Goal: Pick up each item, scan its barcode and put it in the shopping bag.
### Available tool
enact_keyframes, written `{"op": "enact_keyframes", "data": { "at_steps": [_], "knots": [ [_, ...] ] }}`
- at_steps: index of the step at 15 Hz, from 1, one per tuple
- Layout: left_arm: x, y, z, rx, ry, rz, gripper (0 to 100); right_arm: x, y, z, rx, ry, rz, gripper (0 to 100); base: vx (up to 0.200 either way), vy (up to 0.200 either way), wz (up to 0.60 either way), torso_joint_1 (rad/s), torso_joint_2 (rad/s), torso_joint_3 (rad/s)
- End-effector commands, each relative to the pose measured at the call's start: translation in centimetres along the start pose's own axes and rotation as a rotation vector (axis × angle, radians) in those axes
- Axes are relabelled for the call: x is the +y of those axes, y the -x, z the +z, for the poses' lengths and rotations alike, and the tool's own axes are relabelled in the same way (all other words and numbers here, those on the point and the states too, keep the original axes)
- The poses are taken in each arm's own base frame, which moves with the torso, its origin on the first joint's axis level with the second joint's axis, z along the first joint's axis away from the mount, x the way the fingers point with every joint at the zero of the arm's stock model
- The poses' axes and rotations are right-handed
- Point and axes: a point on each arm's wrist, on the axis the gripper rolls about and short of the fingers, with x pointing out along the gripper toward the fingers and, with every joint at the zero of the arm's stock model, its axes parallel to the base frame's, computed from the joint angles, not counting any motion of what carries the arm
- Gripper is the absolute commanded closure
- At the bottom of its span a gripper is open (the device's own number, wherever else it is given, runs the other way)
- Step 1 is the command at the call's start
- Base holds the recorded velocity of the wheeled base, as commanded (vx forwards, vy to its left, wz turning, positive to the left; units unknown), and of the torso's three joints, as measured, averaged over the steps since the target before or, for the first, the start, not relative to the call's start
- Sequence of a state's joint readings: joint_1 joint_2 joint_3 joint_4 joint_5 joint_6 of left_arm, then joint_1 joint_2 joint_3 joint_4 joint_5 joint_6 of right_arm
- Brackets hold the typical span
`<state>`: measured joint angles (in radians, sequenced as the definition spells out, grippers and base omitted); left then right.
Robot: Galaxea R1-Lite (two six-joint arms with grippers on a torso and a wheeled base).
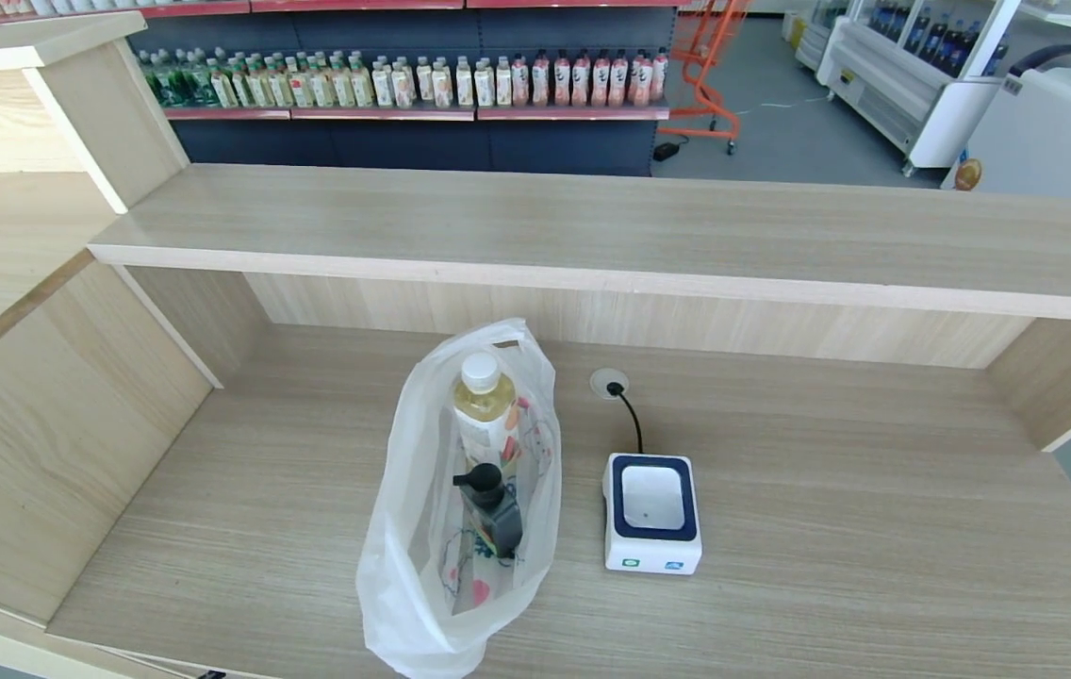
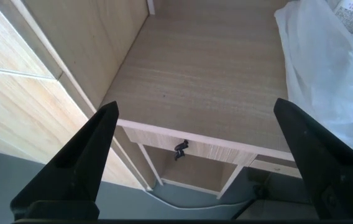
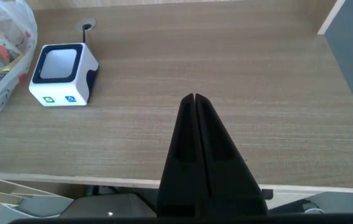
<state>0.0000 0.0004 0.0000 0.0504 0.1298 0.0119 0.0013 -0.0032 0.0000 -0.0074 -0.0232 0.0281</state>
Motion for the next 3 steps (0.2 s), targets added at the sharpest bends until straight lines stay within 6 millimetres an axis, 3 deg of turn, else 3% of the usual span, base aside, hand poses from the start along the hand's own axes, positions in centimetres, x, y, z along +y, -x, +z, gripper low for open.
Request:
{"op": "enact_keyframes", "data": {
  "at_steps": [1,3],
  "knots": [
    [0.00,-0.01,0.00,0.001,-0.001,0.001,0,0.00,-0.02,0.01,0.003,0.001,0.000,100,0.000,0.000,0.00,0.000,0.00,0.000],
    [0.00,-0.01,0.00,0.001,-0.001,0.001,0,0.00,-0.02,0.01,0.003,-0.001,0.000,100,0.000,0.000,0.00,0.000,0.00,0.000]
  ]
}}
